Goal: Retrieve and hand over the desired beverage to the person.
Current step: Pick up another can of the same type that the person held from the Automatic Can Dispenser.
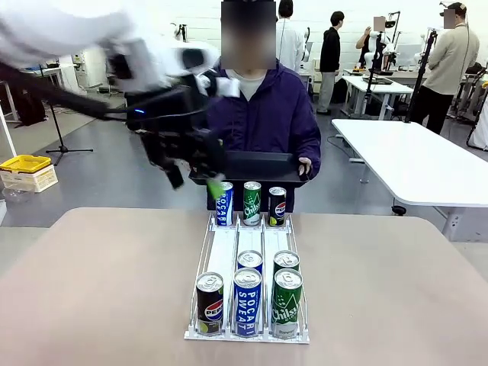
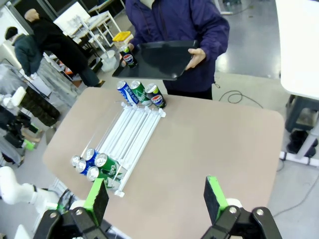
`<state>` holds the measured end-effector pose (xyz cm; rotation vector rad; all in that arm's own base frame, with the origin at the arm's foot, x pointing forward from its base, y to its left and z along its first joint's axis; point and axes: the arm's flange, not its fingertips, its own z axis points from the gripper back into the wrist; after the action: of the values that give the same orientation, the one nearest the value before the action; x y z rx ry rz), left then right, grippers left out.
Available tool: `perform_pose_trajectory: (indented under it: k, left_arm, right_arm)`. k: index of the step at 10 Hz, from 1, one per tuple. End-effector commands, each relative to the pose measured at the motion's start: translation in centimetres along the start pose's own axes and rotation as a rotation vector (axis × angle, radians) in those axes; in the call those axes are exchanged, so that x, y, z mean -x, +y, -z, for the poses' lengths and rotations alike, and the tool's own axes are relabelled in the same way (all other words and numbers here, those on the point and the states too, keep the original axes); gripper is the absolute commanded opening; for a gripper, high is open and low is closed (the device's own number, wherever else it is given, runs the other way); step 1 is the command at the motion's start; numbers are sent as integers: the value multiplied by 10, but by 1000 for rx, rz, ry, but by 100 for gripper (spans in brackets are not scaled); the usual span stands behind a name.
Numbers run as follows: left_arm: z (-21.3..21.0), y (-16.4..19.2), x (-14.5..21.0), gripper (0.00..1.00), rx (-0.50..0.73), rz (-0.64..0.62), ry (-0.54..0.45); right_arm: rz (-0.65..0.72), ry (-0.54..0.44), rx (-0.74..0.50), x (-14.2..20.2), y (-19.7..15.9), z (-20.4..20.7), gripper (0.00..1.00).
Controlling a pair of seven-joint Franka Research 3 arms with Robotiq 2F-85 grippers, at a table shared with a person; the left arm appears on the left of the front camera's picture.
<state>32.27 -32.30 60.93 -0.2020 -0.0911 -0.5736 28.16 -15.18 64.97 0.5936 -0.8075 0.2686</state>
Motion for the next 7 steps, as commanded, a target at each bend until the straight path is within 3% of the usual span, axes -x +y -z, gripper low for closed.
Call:
perform_pose_trajectory:
  k: [1,2,4,7]
  left_arm:
    - [5,-14,-26,100,13,-215,77]
    - [21,-24,-31,100,9,-232,99]
    - [47,-29,-38,100,-43,-299,54]
    - [44,-26,-34,100,1,-279,93]
  right_arm:
    - [-6,-15,-32,0,-2,1,100]
    - [-6,-15,-32,0,-2,1,100]
    - [-6,-15,-32,0,-2,1,100]
    - [-6,-15,-32,0,-2,1,100]
